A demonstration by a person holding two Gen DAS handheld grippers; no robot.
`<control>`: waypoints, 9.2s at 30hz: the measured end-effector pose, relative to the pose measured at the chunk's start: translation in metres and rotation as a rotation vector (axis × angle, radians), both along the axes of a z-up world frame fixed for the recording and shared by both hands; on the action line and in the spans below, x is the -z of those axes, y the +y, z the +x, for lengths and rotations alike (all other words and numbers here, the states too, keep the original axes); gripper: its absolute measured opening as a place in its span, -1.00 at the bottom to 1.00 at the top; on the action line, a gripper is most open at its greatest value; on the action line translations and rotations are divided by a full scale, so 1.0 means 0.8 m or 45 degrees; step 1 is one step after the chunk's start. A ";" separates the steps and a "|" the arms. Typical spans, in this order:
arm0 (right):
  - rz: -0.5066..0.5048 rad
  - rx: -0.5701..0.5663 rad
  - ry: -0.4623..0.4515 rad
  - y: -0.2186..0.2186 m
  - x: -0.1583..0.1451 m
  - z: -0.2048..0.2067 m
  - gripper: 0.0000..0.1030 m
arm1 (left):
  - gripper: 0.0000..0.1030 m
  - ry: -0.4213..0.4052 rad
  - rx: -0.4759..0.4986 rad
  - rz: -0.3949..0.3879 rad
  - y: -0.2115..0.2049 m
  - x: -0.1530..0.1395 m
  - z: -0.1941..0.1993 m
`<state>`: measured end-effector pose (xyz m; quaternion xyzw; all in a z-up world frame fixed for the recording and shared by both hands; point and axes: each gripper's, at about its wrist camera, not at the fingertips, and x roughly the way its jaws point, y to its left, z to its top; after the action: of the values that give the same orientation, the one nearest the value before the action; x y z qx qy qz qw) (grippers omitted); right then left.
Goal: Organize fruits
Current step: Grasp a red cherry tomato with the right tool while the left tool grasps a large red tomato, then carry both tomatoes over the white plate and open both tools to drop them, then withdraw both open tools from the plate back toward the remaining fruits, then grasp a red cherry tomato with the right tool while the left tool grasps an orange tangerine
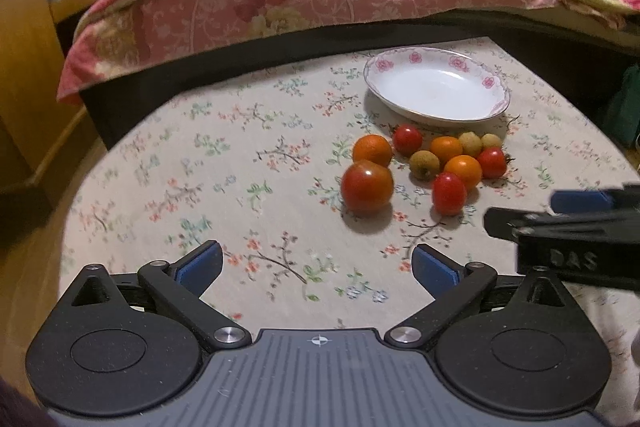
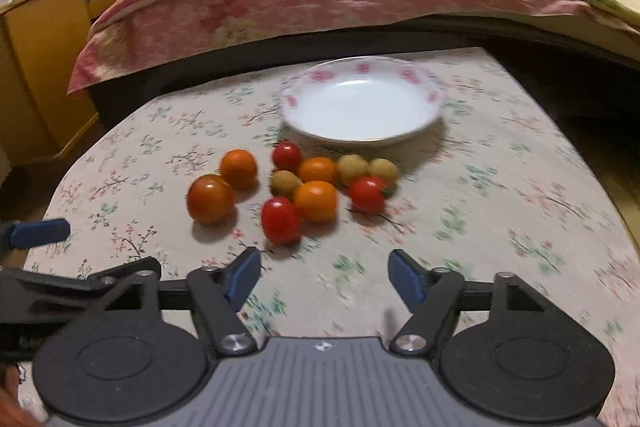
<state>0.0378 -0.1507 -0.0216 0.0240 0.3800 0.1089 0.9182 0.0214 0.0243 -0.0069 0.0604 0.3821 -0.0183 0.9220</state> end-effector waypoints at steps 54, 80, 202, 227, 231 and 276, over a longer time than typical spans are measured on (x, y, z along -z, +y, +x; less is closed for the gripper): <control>0.195 -0.076 0.194 -0.052 0.015 0.032 -0.45 | -0.05 0.169 0.171 -0.091 -0.023 0.043 0.110; 0.130 -0.106 0.186 -0.040 0.025 0.040 -0.44 | -0.03 0.141 0.217 -0.082 -0.029 0.039 0.103; -0.073 0.020 -0.026 -0.051 -0.082 0.024 -0.24 | 0.34 0.014 0.285 -0.183 -0.028 -0.069 0.102; -0.047 -0.156 0.110 -0.041 0.008 0.092 -0.24 | 0.37 0.109 0.453 -0.038 -0.026 -0.011 0.107; -0.048 -0.150 0.107 -0.034 0.012 0.105 -0.24 | 0.37 0.126 0.461 -0.052 -0.031 -0.003 0.111; -0.040 -0.192 0.246 -0.057 0.018 0.103 -0.41 | -0.18 0.229 0.562 -0.109 -0.077 0.027 0.104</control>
<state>0.1200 -0.1963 -0.0357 -0.0085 0.4692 0.1689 0.8667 0.1047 -0.0372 -0.0288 0.1013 0.4392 -0.2407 0.8596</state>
